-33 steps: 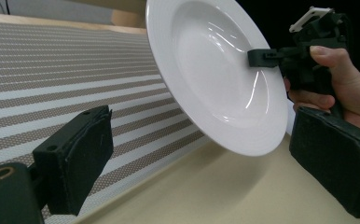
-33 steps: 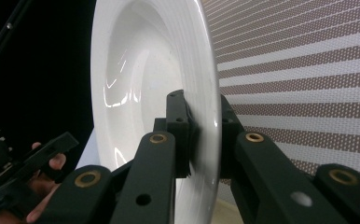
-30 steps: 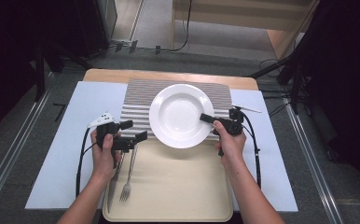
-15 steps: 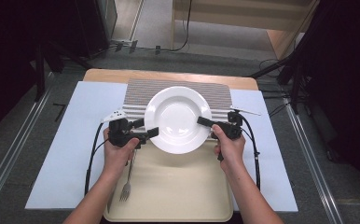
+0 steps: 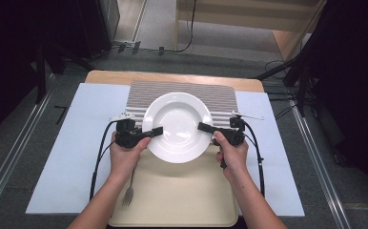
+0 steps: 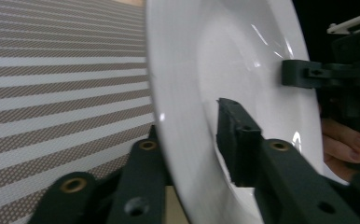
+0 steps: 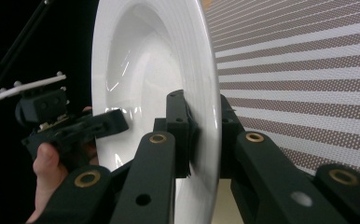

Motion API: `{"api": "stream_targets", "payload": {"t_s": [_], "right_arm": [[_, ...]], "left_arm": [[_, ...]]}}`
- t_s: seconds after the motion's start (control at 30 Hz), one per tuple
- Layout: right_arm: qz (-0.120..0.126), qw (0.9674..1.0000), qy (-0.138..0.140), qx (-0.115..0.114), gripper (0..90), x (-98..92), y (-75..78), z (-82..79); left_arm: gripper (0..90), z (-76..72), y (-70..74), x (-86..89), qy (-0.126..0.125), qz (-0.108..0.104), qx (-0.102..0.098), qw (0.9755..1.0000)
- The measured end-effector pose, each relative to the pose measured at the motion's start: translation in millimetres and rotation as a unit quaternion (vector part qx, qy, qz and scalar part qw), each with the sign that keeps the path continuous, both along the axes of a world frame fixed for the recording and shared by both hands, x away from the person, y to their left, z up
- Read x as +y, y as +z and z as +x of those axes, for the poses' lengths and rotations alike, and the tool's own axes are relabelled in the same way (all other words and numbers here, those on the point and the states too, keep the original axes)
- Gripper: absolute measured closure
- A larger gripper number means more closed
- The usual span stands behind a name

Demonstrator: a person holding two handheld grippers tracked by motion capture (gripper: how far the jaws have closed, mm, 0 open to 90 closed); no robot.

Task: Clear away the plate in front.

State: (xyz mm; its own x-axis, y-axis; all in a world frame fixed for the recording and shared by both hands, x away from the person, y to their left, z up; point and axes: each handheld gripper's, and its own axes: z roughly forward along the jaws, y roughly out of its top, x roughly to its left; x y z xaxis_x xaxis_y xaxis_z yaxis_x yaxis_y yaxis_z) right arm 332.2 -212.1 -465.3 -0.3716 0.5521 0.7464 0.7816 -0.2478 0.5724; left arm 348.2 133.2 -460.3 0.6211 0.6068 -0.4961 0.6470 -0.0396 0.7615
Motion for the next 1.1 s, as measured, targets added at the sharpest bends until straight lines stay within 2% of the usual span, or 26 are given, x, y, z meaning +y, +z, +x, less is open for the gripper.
{"api": "stream_targets", "payload": {"t_s": [0.13, 0.2, 0.23, 0.3, 0.37, 0.43, 0.47, 0.5, 0.53, 0.6, 0.63, 0.77, 0.83, 1.03, 1.1], "right_arm": [[-0.010, 0.9998, 0.009, -0.018, 79.8, 2.2, -1.0, -2.4], [-0.016, 0.9994, 0.012, -0.029, 79.2, 3.6, -1.4, -4.2], [-0.020, 0.9992, 0.011, -0.032, 78.1, 4.9, -1.4, -5.3], [-0.015, 0.9992, 0.012, -0.036, 76.8, 7.1, -2.0, -6.3], [-0.010, 0.9987, 0.013, -0.048, 66.6, 6.8, -1.2, -6.5], [-0.014, 0.9978, 0.015, -0.063, 56.6, 5.7, 0.0, -6.0], [-0.025, 0.9967, 0.013, -0.077, 45.8, 4.7, -0.4, -5.7], [-0.032, 0.9945, 0.005, -0.100, 39.4, 2.8, -2.3, -5.3], [-0.037, 0.9931, -0.001, -0.111, 39.4, -0.3, -3.9, -5.2], [-0.030, 0.9931, -0.006, -0.113, 31.9, -8.4, -4.7, -7.8], [-0.030, 0.9934, -0.002, -0.111, 31.1, -12.2, -4.0, -9.6], [-0.038, 0.9907, -0.012, -0.130, 14.5, -25.2, 0.8, -18.3], [-0.045, 0.9885, -0.023, -0.142, 11.4, -32.0, 3.7, -22.8], [-0.063, 0.9811, -0.056, -0.174, 11.2, -55.5, 6.7, -36.2], [-0.077, 0.9772, -0.066, -0.186, 10.6, -62.8, 6.6, -40.9]], "left_arm": [[77.4, 1.0, -0.5, 4.2, 0.001, -0.016, 0.021, 0.9997], [79.7, 0.8, -1.1, 6.6, 0.009, -0.029, 0.035, 0.9989], [81.4, 0.9, -2.0, 8.5, 0.015, -0.039, 0.038, 0.9984], [82.0, 0.0, -1.8, 9.7, 0.015, -0.037, 0.035, 0.9986], [82.0, -1.3, -1.2, 9.0, 0.016, -0.034, 0.046, 0.9982], [81.9, -2.6, -1.0, 9.2, 0.011, -0.040, 0.044, 0.9982], [81.9, -2.8, -0.5, 9.6, 0.008, -0.044, 0.046, 0.9979], [81.9, -2.7, -0.3, 10.8, 0.008, -0.051, 0.050, 0.9974], [81.9, -2.7, 0.4, 11.8, 0.009, -0.059, 0.053, 0.9968], [82.0, -2.7, 2.6, 13.9, 0.009, -0.063, 0.047, 0.9969], [82.0, -2.8, 4.0, 14.1, 0.011, -0.059, 0.048, 0.9970], [82.0, -2.6, 2.4, 16.3, 0.009, -0.048, 0.053, 0.9974], [82.0, -3.1, 1.5, 17.1, 0.010, -0.044, 0.054, 0.9975], [82.0, -4.1, -1.3, 18.6, 0.006, -0.052, 0.062, 0.9967], [82.1, -4.9, -2.2, 18.7, 0.002, -0.051, 0.065, 0.9966]]}}
